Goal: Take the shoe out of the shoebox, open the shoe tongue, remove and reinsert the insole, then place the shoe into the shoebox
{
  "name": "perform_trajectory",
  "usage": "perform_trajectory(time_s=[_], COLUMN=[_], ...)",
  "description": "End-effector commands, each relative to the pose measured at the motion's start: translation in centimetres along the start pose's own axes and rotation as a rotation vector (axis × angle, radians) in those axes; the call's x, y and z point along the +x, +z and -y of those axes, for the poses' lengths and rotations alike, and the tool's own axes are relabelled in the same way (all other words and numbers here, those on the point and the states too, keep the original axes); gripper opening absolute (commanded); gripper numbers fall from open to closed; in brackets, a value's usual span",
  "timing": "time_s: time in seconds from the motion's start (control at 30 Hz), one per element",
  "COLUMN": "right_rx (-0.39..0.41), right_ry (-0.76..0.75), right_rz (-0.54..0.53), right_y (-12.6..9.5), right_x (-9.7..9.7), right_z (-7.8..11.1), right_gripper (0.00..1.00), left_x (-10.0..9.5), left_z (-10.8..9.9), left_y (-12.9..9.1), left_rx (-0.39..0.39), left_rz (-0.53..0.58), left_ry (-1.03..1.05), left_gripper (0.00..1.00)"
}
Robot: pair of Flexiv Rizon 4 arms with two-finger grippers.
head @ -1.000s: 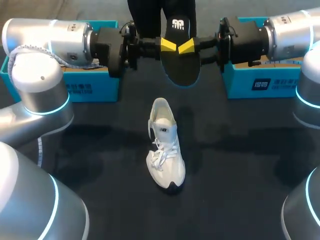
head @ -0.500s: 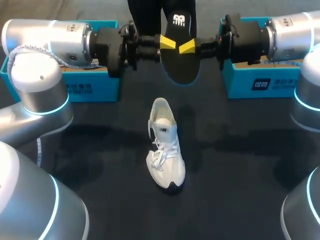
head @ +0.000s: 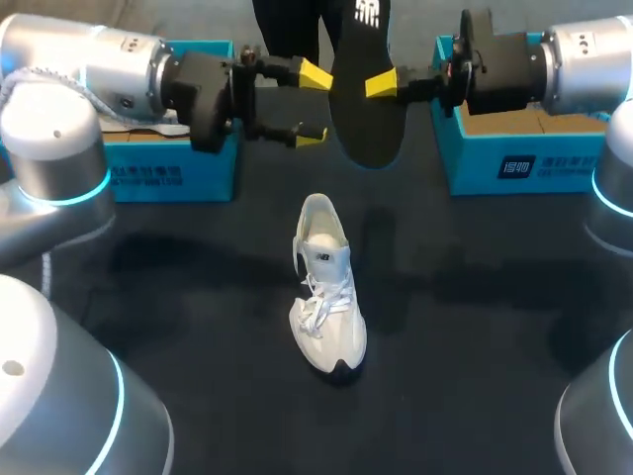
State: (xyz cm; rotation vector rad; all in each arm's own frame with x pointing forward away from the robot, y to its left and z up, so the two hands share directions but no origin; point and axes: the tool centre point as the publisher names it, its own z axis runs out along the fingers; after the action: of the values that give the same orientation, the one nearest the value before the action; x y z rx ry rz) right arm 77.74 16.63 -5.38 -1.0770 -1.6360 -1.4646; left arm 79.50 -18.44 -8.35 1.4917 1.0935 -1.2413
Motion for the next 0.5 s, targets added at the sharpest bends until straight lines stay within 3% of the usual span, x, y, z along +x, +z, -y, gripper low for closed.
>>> perform_trajectory(time_s=[0.03, 0.2, 0.37, 0.5], right_rx=[0.046, 0.086, 0.115, 0.141], right_ry=[-0.115, -0.251, -0.356, -0.371], right_rz=[0.003, -0.005, -0.081, -0.115], right_y=[0.0, 0.4, 1.0, 1.3], right_x=[0.7, 1.4, 1.7, 1.8], right_z=[-0.4, -0.5, -0.6, -0.5], right_gripper=[0.0, 0.0, 0.0, 0.0], left_x=[0.5, 1.5, 2.6, 2.9], left_z=[-0.2, 0.1, 0.7, 0.8], left_y=[-1.3, -1.7, -2.3, -2.7], left_rx=[0.123, 0.163, 0.207, 0.195], left_rz=[-0.05, -0.11, -0.16, -0.159], left_ry=[0.02, 0.035, 0.017, 0.027], left_gripper=[1.0, 1.0, 1.0, 1.0])
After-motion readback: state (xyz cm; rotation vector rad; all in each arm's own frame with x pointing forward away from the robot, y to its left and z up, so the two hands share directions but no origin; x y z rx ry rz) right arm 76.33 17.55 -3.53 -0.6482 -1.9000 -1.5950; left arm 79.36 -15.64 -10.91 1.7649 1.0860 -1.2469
